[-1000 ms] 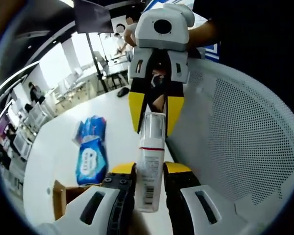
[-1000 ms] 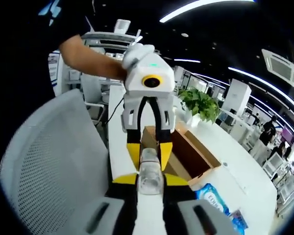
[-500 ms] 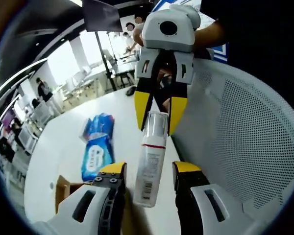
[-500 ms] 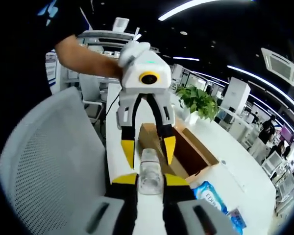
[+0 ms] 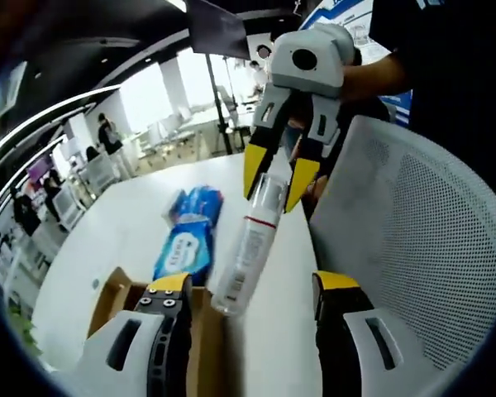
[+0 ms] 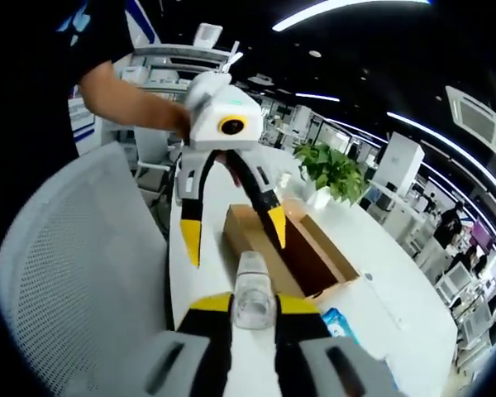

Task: Operate the shoe box by opening the lid, removing the specified soft item, and placing it in the target area until the item is outside and the box remains undamaged.

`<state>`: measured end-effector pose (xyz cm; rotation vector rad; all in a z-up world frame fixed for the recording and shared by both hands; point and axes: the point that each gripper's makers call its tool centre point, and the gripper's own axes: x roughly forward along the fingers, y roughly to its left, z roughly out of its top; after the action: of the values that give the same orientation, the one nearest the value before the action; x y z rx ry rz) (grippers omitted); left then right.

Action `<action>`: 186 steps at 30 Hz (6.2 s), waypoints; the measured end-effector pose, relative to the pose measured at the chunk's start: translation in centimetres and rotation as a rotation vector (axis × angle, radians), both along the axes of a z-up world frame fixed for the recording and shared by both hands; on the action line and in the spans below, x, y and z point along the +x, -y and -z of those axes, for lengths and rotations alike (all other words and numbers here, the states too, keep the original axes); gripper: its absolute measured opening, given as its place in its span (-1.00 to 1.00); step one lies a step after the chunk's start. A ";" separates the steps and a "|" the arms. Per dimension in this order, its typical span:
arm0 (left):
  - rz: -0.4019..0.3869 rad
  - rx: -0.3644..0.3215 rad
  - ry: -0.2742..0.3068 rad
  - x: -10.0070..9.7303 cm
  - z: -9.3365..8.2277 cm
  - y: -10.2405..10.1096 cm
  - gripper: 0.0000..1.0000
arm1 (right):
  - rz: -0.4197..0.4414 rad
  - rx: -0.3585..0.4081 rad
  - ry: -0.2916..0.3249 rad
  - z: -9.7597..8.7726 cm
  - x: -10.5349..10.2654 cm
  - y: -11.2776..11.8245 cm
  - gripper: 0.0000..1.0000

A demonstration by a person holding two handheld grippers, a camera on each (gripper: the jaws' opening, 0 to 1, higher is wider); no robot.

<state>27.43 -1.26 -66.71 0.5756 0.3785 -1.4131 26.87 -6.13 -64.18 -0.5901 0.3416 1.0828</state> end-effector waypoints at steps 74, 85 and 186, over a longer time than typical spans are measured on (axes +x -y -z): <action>-0.575 -0.233 -0.032 1.0 -1.4 -8.5 1.00 | -0.058 -0.500 -0.049 1.9 22.9 10.1 -0.71; -0.619 -0.250 -0.010 1.0 -1.9 -9.2 1.00 | -0.108 -0.606 -0.114 3.8 25.3 10.5 -0.71; -1.002 -0.206 -0.111 3.4 2.3 -18.5 0.37 | -0.116 -0.693 -0.269 8.4 29.8 7.8 -0.20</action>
<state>30.82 17.26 -68.99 0.0824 0.5051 -0.5014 56.68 -13.94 -72.58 -1.0879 0.9471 1.1518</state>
